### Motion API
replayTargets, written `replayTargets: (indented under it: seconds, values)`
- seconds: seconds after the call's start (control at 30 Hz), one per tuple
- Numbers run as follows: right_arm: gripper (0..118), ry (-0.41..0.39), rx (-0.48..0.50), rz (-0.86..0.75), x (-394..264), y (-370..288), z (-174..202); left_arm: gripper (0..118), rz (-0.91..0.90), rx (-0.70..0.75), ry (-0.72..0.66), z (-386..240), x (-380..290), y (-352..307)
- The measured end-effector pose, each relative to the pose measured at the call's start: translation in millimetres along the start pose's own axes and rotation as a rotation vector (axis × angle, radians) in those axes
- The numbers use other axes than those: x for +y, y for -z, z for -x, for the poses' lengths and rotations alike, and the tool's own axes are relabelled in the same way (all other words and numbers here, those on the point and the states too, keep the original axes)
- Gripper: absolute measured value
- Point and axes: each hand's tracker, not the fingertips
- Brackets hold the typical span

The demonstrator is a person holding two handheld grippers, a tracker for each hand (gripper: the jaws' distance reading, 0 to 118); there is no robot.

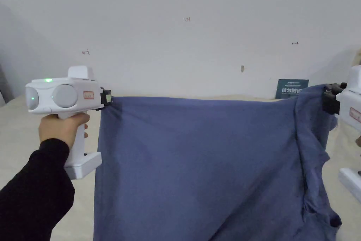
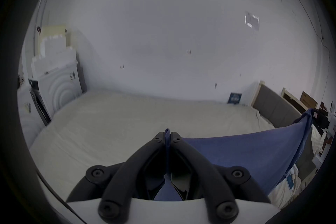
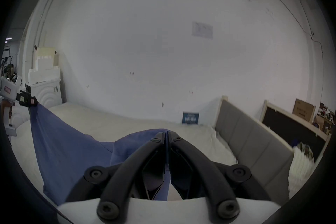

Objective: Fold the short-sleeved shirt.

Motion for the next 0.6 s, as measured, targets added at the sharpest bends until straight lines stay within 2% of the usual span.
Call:
replayTargets:
  seconds: [0.37,0.6]
  values:
    - [0,-0.032,0.010,-0.179,120.7,49.6,-13.6,1,-0.195,0.060,0.005,4.8,129.7,-21.6]
    - [0,-0.047,0.011,-0.216,146.6,94.3,-30.1,1,-0.211,0.078,0.009,-4.3,154.0,-1.2]
